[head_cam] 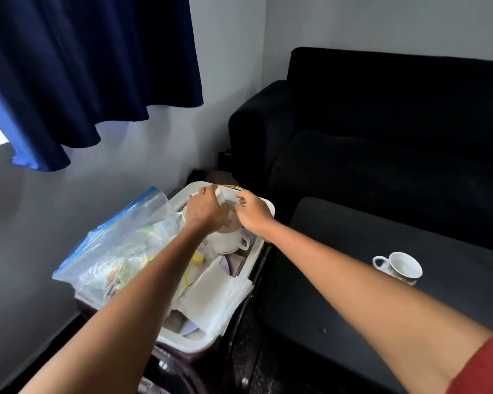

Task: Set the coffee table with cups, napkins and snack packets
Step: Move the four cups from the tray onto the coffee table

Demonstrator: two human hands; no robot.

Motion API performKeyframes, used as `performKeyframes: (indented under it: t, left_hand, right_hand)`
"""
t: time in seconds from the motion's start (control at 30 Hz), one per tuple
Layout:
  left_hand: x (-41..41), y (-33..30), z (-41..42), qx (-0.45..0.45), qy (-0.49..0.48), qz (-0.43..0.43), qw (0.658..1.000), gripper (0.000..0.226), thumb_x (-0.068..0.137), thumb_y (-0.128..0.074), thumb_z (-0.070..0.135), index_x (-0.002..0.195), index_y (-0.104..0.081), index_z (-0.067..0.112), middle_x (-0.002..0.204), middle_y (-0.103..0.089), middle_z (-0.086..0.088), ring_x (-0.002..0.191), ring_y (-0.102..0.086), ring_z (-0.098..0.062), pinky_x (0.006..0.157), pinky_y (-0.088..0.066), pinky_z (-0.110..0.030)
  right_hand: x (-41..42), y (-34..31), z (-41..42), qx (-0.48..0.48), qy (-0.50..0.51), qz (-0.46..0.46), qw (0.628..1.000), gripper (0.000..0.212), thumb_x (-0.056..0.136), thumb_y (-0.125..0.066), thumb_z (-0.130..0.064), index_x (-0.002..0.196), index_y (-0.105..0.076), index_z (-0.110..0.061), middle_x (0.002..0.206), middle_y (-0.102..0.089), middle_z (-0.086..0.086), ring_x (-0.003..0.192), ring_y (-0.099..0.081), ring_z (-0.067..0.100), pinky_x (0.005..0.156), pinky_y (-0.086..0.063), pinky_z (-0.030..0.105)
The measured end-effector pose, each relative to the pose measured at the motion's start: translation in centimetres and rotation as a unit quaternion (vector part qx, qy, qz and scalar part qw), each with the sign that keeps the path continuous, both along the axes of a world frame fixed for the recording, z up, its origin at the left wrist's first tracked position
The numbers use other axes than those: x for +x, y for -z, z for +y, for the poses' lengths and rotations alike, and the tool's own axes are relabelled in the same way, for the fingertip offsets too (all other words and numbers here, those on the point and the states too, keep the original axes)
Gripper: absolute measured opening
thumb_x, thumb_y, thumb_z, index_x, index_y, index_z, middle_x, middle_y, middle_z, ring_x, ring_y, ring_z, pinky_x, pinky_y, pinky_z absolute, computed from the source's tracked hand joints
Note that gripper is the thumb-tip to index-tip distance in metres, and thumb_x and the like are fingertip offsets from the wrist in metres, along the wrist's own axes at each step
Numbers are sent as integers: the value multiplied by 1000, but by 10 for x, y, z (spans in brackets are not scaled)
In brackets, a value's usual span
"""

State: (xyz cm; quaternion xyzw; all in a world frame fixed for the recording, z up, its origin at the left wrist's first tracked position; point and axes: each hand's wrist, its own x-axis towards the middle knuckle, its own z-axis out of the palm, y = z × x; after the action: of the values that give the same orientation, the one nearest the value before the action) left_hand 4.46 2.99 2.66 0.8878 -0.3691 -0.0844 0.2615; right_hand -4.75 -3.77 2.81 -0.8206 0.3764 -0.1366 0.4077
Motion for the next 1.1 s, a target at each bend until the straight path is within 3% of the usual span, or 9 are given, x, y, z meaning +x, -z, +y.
performKeyframes:
  t: [0.27,0.37,0.47,0.63,0.77,0.87,1.0,1.1]
  left_hand:
    - [33,5,-23,38,-9,-6,999,63,90,-52,27,144,-30,5,149,-34,-20,137,-32,-36,112,-27,-44]
    - [40,9,-27,55,-26,8,998,59,89,-56,32,137,-38,4,144,-41,-20,132,-38,-38,107,-33,-45]
    - [44,15,-29,84,-43,26,995,66,87,-60,36,139,-34,4,141,-44,-19,131,-40,-37,107,-35,-45]
    - [46,19,-30,81,-57,-1,995,65,85,-63,41,134,-40,5,137,-49,-17,128,-42,-35,101,-37,-41]
    - [42,20,-28,55,-67,-16,996,64,82,-67,43,130,-43,8,133,-53,-14,126,-45,-35,105,-36,-43]
    - [36,14,-31,27,-67,-36,997,62,82,-67,43,128,-44,10,131,-54,-15,126,-44,-36,107,-30,-43]
    - [23,-3,-33,0,-60,-60,996,65,80,-68,47,130,-45,14,131,-56,-13,125,-45,-34,109,-27,-43]
    - [8,-16,-32,-18,-53,-71,996,64,79,-69,50,128,-47,15,129,-57,-13,124,-46,-33,108,-27,-42]
  right_hand:
    - [44,7,-15,104,-3,15,994,46,94,-36,-8,140,-40,-10,142,-44,14,127,-44,30,106,-38,38]
    - [52,10,-17,133,-10,24,991,37,93,-32,-4,122,-54,-7,119,-55,16,110,-52,29,93,-42,36]
    - [58,14,-15,158,-9,18,987,28,94,-32,-4,106,-57,-7,99,-53,12,92,-49,23,78,-39,31]
    - [57,15,-15,200,1,-14,980,38,91,-34,-1,123,-53,-9,103,-55,9,93,-51,22,74,-43,29]
    - [50,14,-17,224,17,-45,973,43,89,-37,3,127,-50,-13,115,-60,13,95,-55,23,84,-47,34]
    - [38,2,-18,220,20,-63,973,48,92,-42,1,137,-41,-15,113,-56,6,84,-53,13,74,-45,20]
    - [18,-18,-19,197,26,-90,976,48,94,-37,3,140,-37,-11,114,-56,7,59,-47,0,45,-36,4]
    - [1,-33,-15,204,38,-111,972,51,95,-36,0,144,-31,-13,128,-59,12,58,-48,-2,53,-34,9]
